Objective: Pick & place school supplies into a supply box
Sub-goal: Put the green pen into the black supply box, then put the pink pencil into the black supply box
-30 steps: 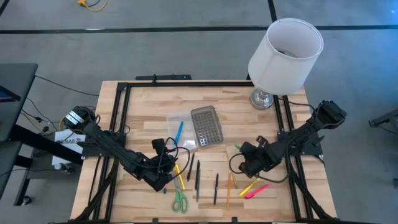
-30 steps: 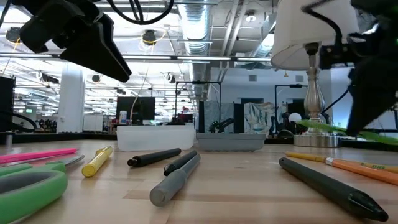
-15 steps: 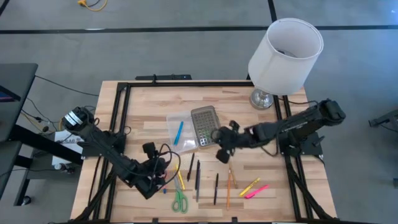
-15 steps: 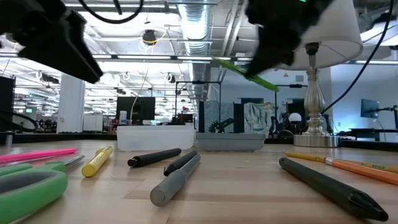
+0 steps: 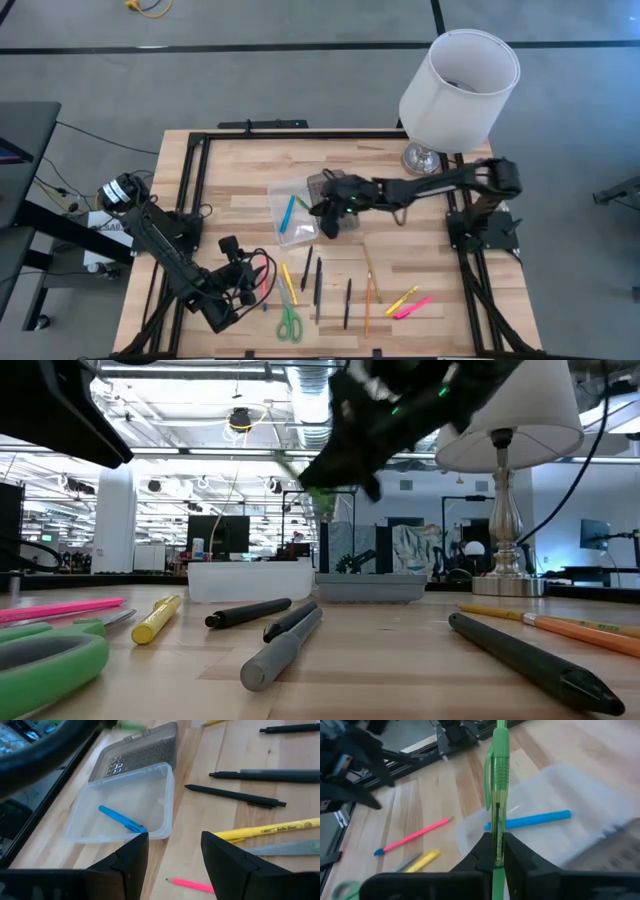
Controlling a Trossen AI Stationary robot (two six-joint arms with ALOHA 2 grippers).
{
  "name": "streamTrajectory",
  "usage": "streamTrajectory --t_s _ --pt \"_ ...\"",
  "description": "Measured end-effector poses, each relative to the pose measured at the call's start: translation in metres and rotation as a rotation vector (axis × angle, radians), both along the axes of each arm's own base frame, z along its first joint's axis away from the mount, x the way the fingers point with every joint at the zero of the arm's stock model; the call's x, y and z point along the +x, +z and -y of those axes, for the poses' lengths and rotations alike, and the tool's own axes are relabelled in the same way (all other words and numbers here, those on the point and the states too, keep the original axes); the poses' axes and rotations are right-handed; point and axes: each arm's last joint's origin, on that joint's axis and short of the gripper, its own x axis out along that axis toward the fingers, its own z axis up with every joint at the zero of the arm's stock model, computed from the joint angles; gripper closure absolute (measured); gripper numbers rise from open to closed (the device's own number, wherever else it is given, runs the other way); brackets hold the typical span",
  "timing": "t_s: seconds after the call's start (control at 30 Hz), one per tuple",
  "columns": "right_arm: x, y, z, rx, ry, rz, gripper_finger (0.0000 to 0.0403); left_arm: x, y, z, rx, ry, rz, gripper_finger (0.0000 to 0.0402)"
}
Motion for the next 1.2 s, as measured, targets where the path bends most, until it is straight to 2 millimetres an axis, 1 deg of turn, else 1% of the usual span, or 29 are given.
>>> streamTrajectory --t_s 0.1,0.23,0.37,0.43,0.57,0.8,0.87,0.93,1.0,1.1,1.2 --pt "0.02 -0.011 0.009 0.024 0.014 -0.007 0.0391 0.0 0.0 0.0 -0.01 0.007 0.007 0.0223" --pt "0.039 -0.028 0.018 0.055 0.02 -0.056 0.0387 0.0 0.0 0.0 -0.015 0.012 0.011 0.0223" --pt "0.052 -0.03 0.023 0.081 0.028 -0.055 0.0369 0.0 0.0 0.0 -0.015 0.012 0.011 0.0223" --pt "0.051 -0.032 0.024 0.088 0.027 -0.088 0.0357 0.0 0.0 0.0 -0.015 0.012 0.011 0.0223" --pt "0.051 -0.031 0.026 0.087 0.019 -0.101 0.034 0.0 0.0 0.0 -0.016 0.014 0.008 0.0223" --pt "0.05 -0.032 0.026 0.08 0.023 -0.119 0.0336 0.0 0.0 0.0 -0.029 0.024 0.017 0.0223" --pt "0.049 -0.032 0.023 0.052 0.049 -0.128 0.0335 0.0 0.0 0.0 -0.046 0.033 0.021 0.0223" --pt "0.045 -0.027 0.016 0.007 0.095 -0.144 0.0335 0.0 -0.001 0.0 -0.078 0.042 0.009 0.0223" --pt "0.043 -0.018 0.006 -0.054 0.16 -0.131 0.0335 -0.001 -0.002 0.001 -0.122 0.049 -0.019 0.0223" --pt "0.034 -0.006 -0.013 -0.141 0.249 -0.166 0.0335 -0.001 -0.004 0.003 -0.188 0.047 -0.079 0.0223" --pt "0.024 0.008 -0.033 -0.247 0.265 -0.196 0.0335 -0.001 -0.007 0.005 -0.224 0.043 -0.118 0.0223"
